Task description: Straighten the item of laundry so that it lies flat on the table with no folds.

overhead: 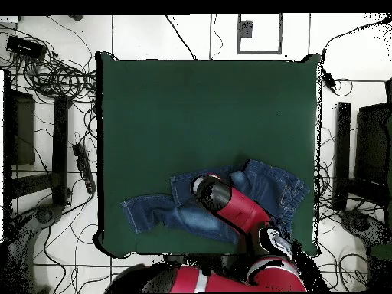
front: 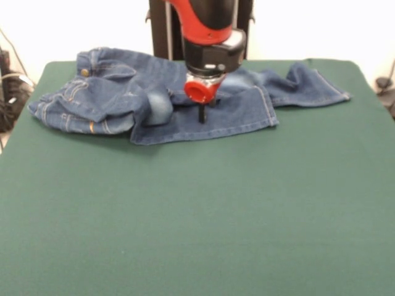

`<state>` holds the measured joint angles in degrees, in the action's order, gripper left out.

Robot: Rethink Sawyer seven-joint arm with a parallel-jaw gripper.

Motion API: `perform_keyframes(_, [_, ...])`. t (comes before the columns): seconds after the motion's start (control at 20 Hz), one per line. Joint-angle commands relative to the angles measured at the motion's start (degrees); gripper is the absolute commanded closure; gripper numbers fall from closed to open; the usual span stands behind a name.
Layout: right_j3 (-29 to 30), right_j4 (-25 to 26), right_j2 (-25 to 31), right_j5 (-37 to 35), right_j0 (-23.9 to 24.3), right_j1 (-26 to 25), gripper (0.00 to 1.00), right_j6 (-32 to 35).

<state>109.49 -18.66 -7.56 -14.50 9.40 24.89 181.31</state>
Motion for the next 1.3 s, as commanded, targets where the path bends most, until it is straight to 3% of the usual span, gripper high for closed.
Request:
perform_keyframes(0.05, [-2.7, -0.7, 3.3, -10.6, -5.8, 6.3, 0.0, 3.4])
perform_keyframes(0.55, [-3.6, 5.2, 1.6, -18.8, -8.0, 16.5, 0.0, -3.0])
perform_keyframes(0.65, [-2.2, 5.8, 4.4, -13.9, -5.9, 14.8, 0.0, -4.9])
perform_keyframes(0.9, [-3.4, 13.6, 5.9, -3.8, -0.8, 3.0, 0.0, -9.6])
perform_keyframes(1.3, [-6.1, 20.9, 4.8, -2.9, -0.9, 0.9, 0.0, -6.4])
